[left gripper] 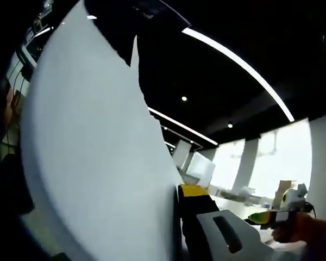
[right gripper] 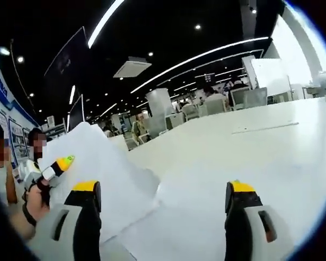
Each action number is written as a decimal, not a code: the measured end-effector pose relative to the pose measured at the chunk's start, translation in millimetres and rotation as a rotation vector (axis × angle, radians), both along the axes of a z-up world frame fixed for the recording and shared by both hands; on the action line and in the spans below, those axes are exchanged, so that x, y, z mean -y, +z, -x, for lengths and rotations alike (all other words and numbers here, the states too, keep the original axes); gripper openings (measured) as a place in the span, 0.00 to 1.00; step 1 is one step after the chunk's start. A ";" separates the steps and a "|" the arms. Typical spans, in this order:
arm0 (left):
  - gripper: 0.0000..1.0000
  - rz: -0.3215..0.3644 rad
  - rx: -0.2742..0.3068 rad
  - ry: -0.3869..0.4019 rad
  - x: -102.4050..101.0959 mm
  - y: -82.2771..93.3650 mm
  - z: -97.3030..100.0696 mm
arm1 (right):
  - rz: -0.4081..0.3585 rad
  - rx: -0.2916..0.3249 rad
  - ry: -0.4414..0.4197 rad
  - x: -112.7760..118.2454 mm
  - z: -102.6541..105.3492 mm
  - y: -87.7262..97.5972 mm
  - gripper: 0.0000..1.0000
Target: Organize the stack of printing papers by aligning and flattening the scattered papers on the table
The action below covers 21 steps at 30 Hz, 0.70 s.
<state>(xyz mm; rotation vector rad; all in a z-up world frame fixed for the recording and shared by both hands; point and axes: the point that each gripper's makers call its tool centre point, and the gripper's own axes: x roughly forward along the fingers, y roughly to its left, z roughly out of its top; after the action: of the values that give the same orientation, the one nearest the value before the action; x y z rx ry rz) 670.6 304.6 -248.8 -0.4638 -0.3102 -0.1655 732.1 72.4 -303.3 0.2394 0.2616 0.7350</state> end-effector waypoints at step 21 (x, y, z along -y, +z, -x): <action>0.09 0.004 0.006 -0.015 0.8 0.5 -0.1 | 0.171 0.010 -0.098 76.0 6.4 -3.1 0.90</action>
<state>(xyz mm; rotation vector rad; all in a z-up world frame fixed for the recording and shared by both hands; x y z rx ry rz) 670.6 303.8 -248.3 -0.4695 -0.3133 -0.1809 725.7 -3.6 -306.4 0.0855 0.2997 0.6129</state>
